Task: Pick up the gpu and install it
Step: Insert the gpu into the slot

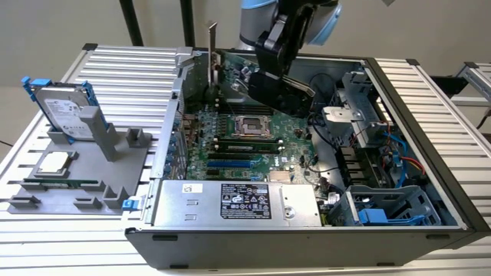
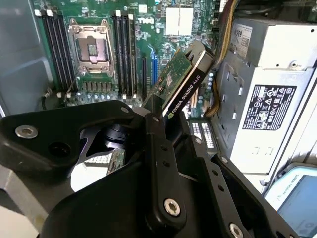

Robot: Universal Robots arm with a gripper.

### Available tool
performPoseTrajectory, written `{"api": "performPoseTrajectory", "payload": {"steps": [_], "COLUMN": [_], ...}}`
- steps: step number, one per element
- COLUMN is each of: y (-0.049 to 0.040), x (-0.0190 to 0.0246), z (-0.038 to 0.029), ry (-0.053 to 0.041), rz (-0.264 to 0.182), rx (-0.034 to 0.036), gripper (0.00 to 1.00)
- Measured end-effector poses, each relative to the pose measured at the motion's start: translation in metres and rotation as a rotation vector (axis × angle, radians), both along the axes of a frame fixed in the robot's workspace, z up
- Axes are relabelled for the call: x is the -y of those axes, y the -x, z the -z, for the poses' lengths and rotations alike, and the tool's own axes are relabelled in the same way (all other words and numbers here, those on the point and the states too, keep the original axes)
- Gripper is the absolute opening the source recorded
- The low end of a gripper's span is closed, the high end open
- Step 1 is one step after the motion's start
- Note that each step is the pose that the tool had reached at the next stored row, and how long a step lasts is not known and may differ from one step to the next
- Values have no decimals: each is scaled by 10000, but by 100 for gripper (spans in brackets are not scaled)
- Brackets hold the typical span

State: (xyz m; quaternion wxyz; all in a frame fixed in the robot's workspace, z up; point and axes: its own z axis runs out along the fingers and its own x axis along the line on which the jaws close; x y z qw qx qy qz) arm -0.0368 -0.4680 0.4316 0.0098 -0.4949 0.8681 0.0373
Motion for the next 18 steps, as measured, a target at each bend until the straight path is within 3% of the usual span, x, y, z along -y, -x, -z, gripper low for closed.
{"api": "performPoseTrajectory", "payload": {"steps": [18], "y": [-58], "x": [0], "z": [0], "ry": [0], "rz": [-1818], "rx": [0], "gripper": [0]}}
